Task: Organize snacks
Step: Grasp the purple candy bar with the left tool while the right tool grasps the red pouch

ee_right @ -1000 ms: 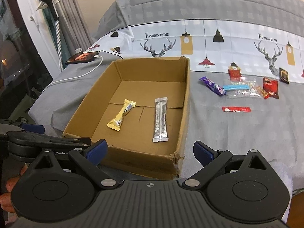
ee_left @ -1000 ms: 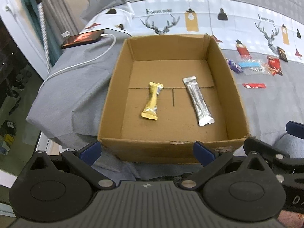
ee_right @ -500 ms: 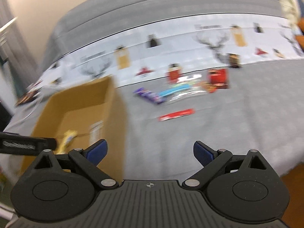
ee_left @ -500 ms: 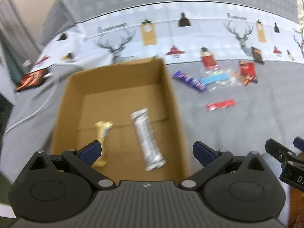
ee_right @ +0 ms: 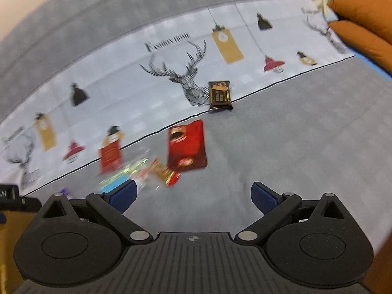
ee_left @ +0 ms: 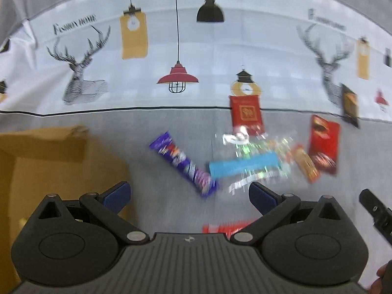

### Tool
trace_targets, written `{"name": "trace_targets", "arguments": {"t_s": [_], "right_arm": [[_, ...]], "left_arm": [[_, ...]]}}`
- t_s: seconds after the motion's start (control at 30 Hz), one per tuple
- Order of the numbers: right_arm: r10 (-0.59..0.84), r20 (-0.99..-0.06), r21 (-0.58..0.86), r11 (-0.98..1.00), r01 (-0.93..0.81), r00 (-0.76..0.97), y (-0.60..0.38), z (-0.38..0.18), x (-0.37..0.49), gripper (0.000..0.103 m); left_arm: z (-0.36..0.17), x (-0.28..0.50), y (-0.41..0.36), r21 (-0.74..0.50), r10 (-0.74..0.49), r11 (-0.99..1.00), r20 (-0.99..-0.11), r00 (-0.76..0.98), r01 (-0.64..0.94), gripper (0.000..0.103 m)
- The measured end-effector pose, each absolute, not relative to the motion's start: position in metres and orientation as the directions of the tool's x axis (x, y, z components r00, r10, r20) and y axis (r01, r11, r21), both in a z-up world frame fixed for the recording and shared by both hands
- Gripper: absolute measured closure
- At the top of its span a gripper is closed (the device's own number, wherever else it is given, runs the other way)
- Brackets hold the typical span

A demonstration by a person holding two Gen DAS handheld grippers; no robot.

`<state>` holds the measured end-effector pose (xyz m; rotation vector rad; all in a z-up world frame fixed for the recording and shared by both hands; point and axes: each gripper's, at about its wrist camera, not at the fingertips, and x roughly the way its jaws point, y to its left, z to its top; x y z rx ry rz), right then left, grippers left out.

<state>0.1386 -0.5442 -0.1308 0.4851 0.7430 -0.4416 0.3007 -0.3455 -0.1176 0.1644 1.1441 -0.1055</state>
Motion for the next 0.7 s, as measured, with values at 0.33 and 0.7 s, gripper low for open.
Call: {"name": "trace_targets", "arguments": {"t_s": [0.33,0.7], "right_arm": [[-0.187,-0.776,0.216,0.818,0.532,0.602,-0.586,-0.211,0.285,0.003],[-0.276,-0.740,0.048,0.888,0.458,0.613,-0.569,-0.243,0.307,0.000]], "left_arm": [[-0.205,0.381,-0.332,0.005,0.003,1.000,-0.963,0.269,0.007,0.000],[-0.222,0.382,-0.321,-0.037,-0.046,0.999,-0.967,0.250,0.040,0.000]]}}
